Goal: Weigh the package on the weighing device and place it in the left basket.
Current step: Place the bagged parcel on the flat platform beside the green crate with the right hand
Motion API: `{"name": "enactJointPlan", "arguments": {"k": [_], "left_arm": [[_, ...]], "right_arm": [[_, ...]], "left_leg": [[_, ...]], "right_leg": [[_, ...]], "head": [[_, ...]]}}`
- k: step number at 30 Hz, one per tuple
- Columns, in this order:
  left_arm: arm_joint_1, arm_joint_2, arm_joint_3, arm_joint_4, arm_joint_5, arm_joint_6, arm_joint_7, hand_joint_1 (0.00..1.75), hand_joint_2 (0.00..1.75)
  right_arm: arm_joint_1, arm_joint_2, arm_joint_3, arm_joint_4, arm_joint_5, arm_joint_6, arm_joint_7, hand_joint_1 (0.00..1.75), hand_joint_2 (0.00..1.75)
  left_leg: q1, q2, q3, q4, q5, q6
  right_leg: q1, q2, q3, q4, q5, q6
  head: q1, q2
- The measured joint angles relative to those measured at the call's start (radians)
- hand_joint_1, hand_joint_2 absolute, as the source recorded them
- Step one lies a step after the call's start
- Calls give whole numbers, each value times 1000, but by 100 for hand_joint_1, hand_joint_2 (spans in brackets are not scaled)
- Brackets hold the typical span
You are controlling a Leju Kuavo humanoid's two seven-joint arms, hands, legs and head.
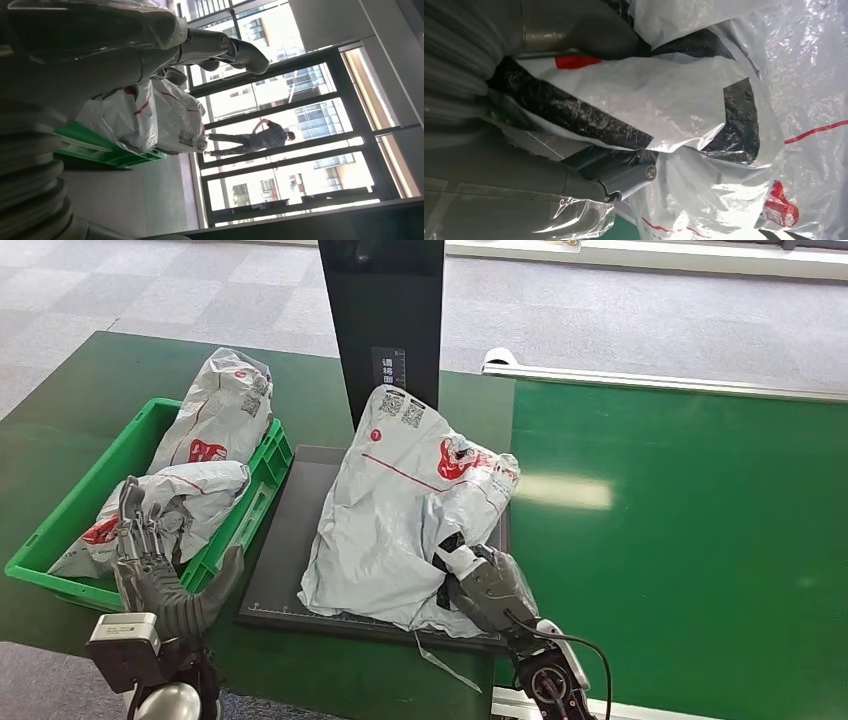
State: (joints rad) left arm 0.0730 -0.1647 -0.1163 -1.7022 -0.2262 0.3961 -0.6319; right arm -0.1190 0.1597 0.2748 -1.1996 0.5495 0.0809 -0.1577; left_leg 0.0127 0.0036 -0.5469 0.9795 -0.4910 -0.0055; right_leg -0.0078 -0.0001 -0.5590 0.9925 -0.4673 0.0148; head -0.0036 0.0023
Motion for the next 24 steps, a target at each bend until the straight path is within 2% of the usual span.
{"name": "enactJointPlan", "arguments": {"k": [13,19,24], "left_arm": [[-2,-10,0,3,3,-42,0,0,175],[-19,-13,-21,32,5,-96,1,0,175],[-44,-19,-68,85,-2,-147,7,0,175]], "right_arm": [[1,-1,36,-85,-45,6,-233,0,175],[29,-2,32,-198,-172,66,-334,0,175],[68,-9,-4,-356,-288,79,-378,0,175]], "left_leg": [[0,0,0,0,0,0],[0,0,0,0,0,0],[0,0,0,0,0,0]], "right_leg": [[0,0,0,0,0,0],[0,0,-1,0,0,0],[0,0,-1,0,0,0]], "head": [[0,0],[0,0],[0,0]]}}
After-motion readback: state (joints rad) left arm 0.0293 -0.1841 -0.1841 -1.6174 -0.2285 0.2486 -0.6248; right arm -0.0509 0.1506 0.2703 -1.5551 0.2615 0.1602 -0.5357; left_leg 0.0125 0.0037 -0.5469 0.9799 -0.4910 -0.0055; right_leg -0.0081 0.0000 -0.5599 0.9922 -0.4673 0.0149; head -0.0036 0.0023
